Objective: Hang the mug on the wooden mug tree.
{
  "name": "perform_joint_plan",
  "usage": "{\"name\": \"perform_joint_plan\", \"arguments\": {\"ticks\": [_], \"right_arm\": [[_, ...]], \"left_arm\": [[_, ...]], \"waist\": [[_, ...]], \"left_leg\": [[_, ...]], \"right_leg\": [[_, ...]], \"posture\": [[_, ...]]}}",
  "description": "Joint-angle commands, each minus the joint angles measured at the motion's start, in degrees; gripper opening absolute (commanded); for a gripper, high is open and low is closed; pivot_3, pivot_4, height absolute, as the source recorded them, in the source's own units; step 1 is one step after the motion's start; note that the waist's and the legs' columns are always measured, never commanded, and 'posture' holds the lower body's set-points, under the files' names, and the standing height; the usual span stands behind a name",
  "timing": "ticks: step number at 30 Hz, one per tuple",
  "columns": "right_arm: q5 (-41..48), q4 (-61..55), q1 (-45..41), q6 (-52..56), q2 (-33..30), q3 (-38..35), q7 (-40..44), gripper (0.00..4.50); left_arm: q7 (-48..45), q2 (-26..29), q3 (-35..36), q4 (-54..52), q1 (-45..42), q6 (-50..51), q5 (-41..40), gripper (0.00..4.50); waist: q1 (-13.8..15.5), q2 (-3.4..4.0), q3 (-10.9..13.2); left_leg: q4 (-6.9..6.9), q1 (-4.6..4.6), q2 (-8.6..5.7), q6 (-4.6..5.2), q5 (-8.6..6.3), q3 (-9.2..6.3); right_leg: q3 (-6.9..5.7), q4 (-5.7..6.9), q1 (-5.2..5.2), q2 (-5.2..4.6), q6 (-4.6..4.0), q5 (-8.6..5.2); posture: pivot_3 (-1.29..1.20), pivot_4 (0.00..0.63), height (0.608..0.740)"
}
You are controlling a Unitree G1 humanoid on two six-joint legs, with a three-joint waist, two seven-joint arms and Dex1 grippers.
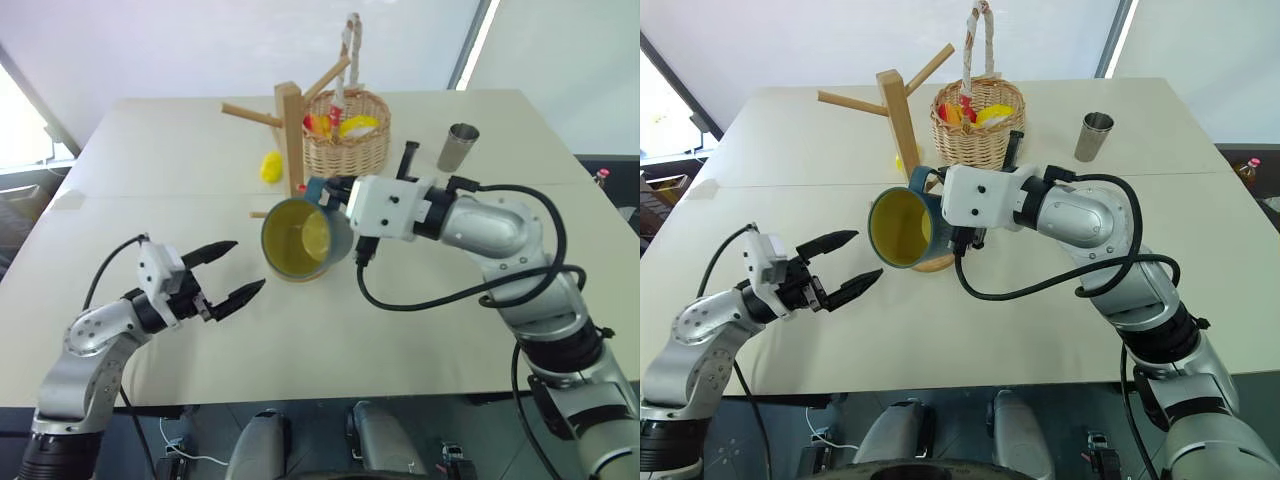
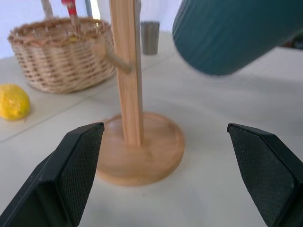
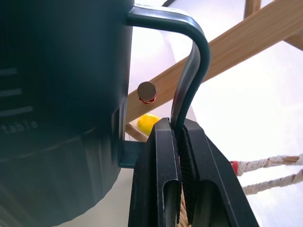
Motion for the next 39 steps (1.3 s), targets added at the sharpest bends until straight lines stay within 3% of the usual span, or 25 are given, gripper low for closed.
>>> {"name": "perform_joint_plan", "arguments": {"ticks": [1,13,17,23,29,33,39], "right_arm": [[-1.3,0.9,-2.2,-1.3,0.6,-0.3,-0.8,0.03],[-2.6,2.1,-1.8,-1.7,1.6,0.0,-0.6,0.03],[-2.9,2.3,-2.0,-1.5,2.0,-0.3,-1.0,1.43],[-3.4,2.4,-2.2,-1.6,1.9,-0.5,-1.2,4.41],[-1.4,1.1,-1.3,-0.9,1.2,-3.9,-1.1,4.47],[6.1,-0.1,6.3,-2.7,-2.3,-12.6,2.2,4.47],[19.0,5.5,23.7,-2.0,7.6,-27.5,-4.5,4.47]], "left_arm": [[0.6,0.2,2.0,-2.8,-0.7,1.3,-2.8,4.5],[2.2,0.1,2.4,-4.2,-0.6,2.2,-3.3,4.5],[2.5,0.1,2.0,-4.1,-0.7,2.0,-3.1,4.5],[2.7,-0.2,1.4,-3.7,-1.1,1.9,-2.7,4.5],[3.0,-0.4,1.4,-3.3,-1.2,1.8,-2.0,4.5],[4.3,-1.0,2.5,-2.1,-0.1,1.9,-1.6,4.5],[14.8,-5.5,5.8,5.6,0.2,1.7,1.8,4.5]], "waist": [[0.0,0.0,0.0],[0.0,0.0,0.0],[0.0,0.0,0.0],[0.0,0.0,0.0],[0.0,0.0,0.0],[0.4,-0.05,0.0],[0.0,-0.08,0.0]], "left_leg": [[0.0,0.0,0.0,0.0,0.0,0.0],[-0.01,0.0,0.0,0.0,0.0,0.0],[-0.01,-0.01,0.0,0.0,0.0,0.01],[-0.01,0.0,0.0,0.0,0.0,0.0],[-0.01,-0.01,0.0,0.0,0.0,0.01],[-0.02,-0.04,-0.01,0.0,0.0,-0.04],[-0.11,0.03,-0.02,0.02,-0.02,0.01]], "right_leg": [[0.0,0.0,0.0,0.0,0.0,0.0],[0.0,0.0,-0.02,0.02,0.0,0.0],[0.0,0.0,-0.02,0.02,0.0,0.0],[0.0,0.0,-0.02,0.02,0.0,0.0],[0.0,0.0,-0.02,0.01,0.0,0.0],[-0.02,-0.06,0.03,0.0,0.0,0.0],[0.01,-0.13,0.08,-0.02,0.01,0.01]], "posture": [[0.0,0.15,0.74],[0.0,0.15,0.74],[0.0,0.15,0.74],[0.0,0.15,0.74],[0.0,0.15,0.74],[0.0,0.15,0.74],[0.0,0.15,0.74]]}}
